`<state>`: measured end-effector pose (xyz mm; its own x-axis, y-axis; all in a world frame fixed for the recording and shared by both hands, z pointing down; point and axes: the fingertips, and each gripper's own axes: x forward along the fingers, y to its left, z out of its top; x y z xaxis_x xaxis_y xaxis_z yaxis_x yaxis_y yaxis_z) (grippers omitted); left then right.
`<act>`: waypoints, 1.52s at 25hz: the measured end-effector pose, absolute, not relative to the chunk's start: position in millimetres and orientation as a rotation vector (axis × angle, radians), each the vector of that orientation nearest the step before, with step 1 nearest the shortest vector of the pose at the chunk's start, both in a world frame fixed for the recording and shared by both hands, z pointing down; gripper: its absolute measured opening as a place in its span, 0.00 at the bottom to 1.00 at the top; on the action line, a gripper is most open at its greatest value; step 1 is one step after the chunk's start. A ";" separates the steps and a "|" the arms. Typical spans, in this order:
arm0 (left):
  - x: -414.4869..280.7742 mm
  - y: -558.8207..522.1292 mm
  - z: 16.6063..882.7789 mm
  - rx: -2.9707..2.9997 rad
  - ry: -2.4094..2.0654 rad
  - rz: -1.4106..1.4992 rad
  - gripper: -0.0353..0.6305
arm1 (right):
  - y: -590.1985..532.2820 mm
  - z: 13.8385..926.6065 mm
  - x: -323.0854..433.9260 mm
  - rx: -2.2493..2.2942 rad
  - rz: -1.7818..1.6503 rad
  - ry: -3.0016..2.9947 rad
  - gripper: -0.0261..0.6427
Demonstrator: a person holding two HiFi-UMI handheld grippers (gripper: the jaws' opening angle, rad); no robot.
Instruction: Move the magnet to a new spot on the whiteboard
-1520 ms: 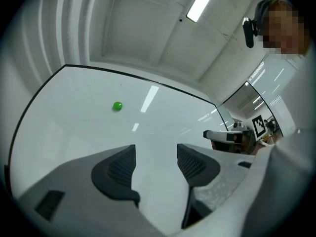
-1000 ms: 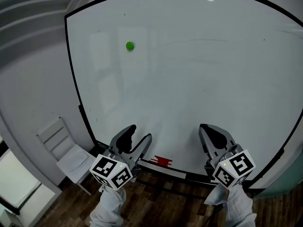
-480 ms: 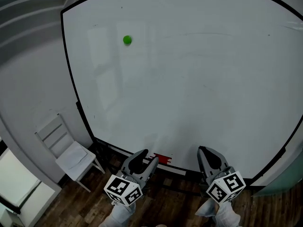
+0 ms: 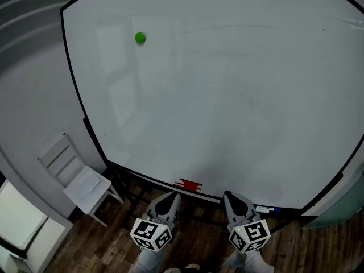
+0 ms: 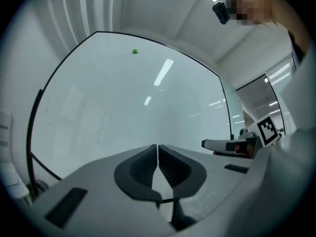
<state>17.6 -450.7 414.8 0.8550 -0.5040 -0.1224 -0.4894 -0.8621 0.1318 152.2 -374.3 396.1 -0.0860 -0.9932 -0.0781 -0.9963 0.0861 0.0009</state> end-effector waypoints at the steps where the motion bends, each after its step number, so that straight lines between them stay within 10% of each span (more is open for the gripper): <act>1: 17.2 -450.6 421.1 2.930 -0.788 -0.220 0.08 | -375.3 402.5 151.2 -2.075 0.062 2.275 0.08; 38: 35.8 -449.0 481.2 2.958 -0.720 -0.020 0.07 | -379.0 468.9 153.5 -1.957 -0.189 2.404 0.08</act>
<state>35.8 -449.0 481.2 0.8883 -0.4591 0.0104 -0.4579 -0.8836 0.0977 153.5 -379.0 468.9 -0.2052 -0.9775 0.0489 -0.9731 0.1985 -0.1167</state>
